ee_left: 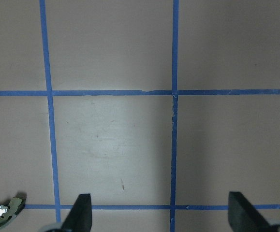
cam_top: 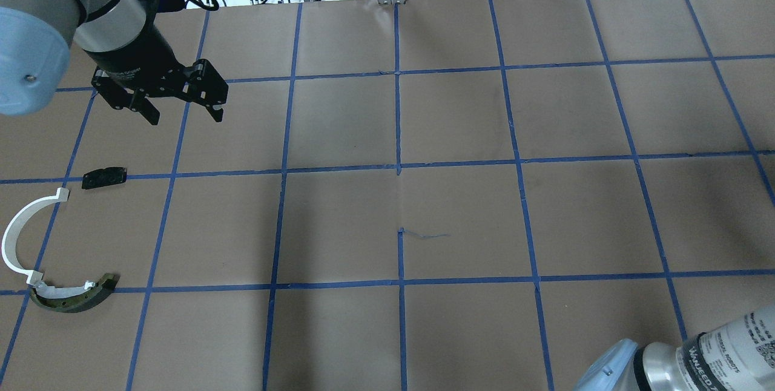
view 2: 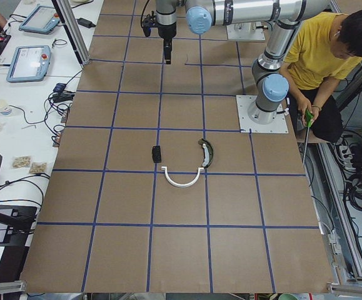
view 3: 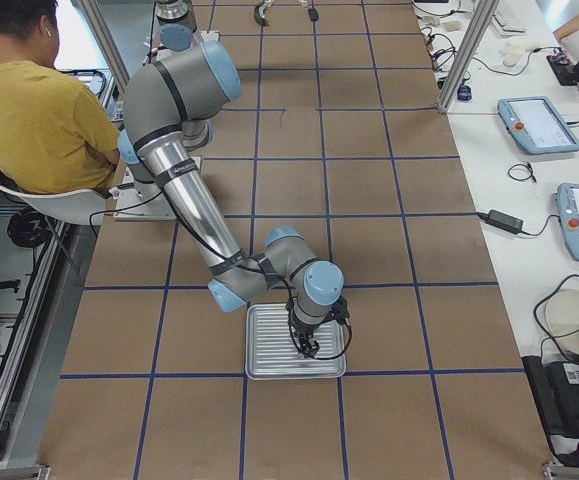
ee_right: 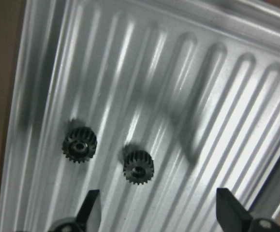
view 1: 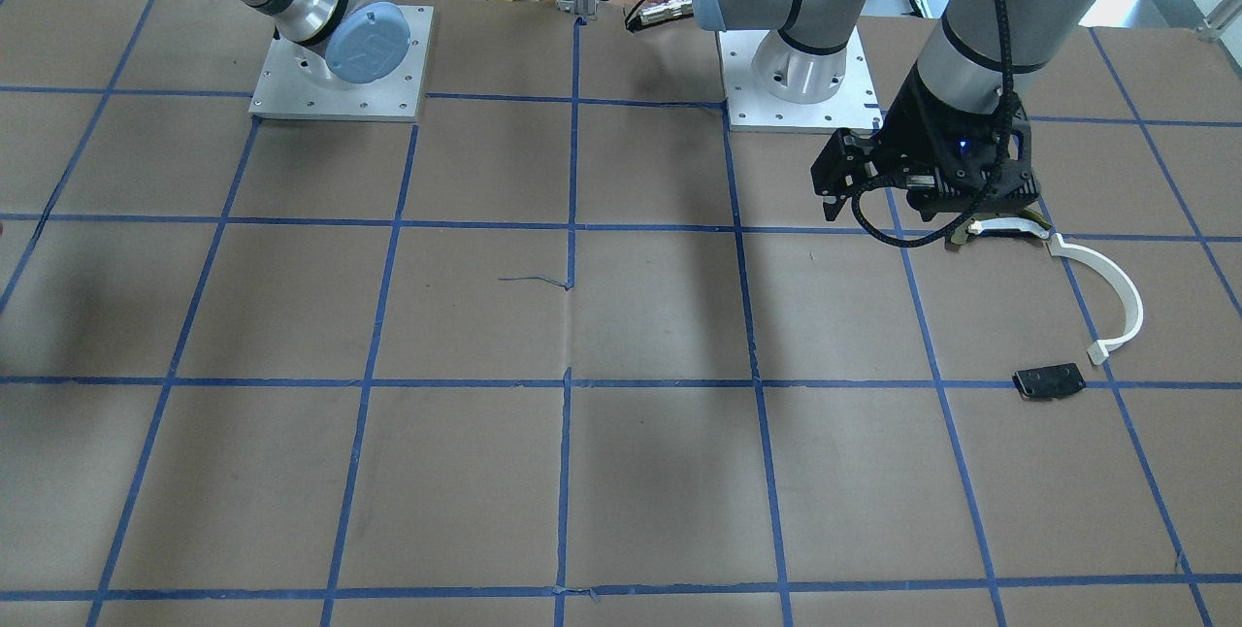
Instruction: Place bearing gear from tray to pile
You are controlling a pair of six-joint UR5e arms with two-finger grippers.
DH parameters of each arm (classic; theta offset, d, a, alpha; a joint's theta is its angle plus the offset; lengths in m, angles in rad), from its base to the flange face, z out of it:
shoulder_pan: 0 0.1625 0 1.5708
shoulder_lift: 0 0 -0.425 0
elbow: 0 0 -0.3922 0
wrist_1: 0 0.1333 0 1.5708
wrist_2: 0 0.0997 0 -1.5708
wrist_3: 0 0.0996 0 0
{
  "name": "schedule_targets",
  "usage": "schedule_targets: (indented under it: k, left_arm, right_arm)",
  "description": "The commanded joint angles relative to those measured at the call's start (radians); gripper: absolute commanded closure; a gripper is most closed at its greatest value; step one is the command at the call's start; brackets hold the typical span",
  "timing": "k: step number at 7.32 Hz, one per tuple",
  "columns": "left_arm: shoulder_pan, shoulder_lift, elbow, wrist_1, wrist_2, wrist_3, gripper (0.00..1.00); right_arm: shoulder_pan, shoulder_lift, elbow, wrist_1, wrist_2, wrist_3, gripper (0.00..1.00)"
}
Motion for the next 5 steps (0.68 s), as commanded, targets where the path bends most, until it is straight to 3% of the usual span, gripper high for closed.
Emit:
schedule_targets:
  k: [1, 5]
  left_arm:
    - [0.0, 0.0, 0.0, 0.0, 0.001, 0.0, 0.0]
    - [0.0, 0.0, 0.0, 0.0, 0.002, 0.0, 0.0]
  right_arm:
    - [-0.001, 0.022, 0.0, 0.001, -0.012, -0.002, 0.15]
    - [-0.001, 0.022, -0.001, 0.009, 0.019, 0.005, 0.14]
